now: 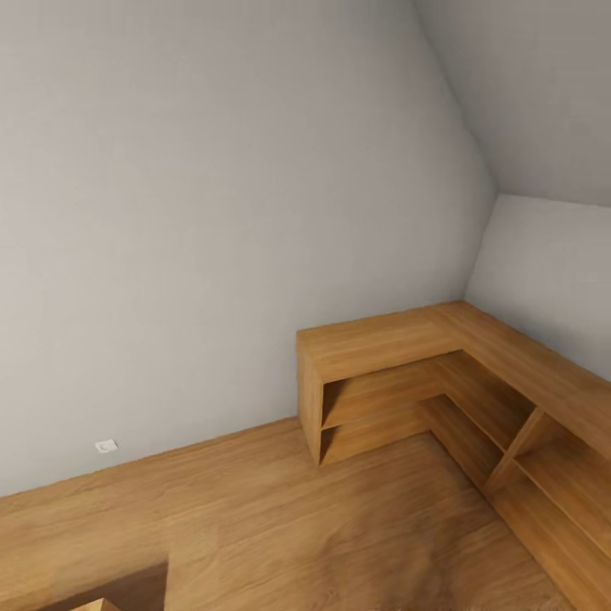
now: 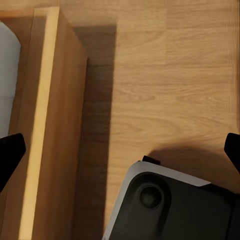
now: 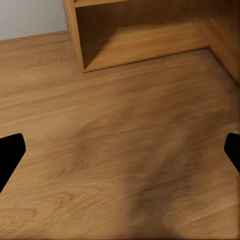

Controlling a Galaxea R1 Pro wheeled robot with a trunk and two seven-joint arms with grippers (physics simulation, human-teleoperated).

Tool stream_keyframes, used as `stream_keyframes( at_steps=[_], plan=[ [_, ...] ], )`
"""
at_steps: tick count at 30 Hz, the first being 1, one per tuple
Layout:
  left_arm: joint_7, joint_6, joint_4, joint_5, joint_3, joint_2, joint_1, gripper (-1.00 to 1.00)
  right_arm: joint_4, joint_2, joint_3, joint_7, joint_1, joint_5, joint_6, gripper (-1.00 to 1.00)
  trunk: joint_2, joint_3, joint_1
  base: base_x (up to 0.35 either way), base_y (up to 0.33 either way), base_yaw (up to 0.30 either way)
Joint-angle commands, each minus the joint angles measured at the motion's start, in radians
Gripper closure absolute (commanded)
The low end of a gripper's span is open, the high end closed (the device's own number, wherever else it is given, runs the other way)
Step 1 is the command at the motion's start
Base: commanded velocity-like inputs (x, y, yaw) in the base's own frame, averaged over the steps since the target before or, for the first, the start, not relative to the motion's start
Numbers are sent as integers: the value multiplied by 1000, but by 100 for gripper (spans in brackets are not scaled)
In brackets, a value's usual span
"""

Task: In the bedroom, organize the workspace by keeping the computer under the desk, ensuring the monitor is on the desk, placing the keyboard on the desk next to the monitor, placing the mouse on the desk next to the keyboard, moving the folder from the swivel chair onto the desk next to the mouse, stacking the notebook on top of the folder with the pen on top of the notebook, and positioning the swivel chair next to the desk.

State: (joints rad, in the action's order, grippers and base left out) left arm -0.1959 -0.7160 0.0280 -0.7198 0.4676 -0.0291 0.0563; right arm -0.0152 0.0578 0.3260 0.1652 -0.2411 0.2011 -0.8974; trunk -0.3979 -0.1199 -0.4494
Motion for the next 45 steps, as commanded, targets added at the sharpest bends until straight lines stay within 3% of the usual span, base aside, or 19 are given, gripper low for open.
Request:
stream_keyframes(
  at_steps=[1,13,31,34,35,40,45],
  plan=[
    [-10,-2,1,0,8,0,0,-100,-2,0,9,3,-1,8,-3,-100,-2,-2,-1,12,0,-255],
    [-9,-2,0,-1,7,0,0,-100,-2,-1,10,2,-1,8,-3,-100,-2,-2,-1,56,0,-259],
    [-8,-31,1,7,11,-2,0,-100,-2,-1,10,2,-1,8,-3,-100,-2,-2,-1,293,0,-262],
    [-8,-84,0,4,11,-2,0,-100,-1,-1,11,2,-1,8,-4,-100,-2,-2,-1,149,0,-262],
    [-8,-180,-2,2,11,-2,0,-100,-1,-1,10,2,-1,7,-4,-100,-2,-2,-1,35,0,-263],
    [-9,-316,-3,0,11,-3,-9,-100,0,-1,11,2,-1,6,-5,-100,-2,-2,-1,18,0,-263],
    [-9,-331,-3,3,12,-5,-52,-100,0,-1,11,2,-1,6,-5,-100,-2,-2,-1,3,0,-263]
  ],
)
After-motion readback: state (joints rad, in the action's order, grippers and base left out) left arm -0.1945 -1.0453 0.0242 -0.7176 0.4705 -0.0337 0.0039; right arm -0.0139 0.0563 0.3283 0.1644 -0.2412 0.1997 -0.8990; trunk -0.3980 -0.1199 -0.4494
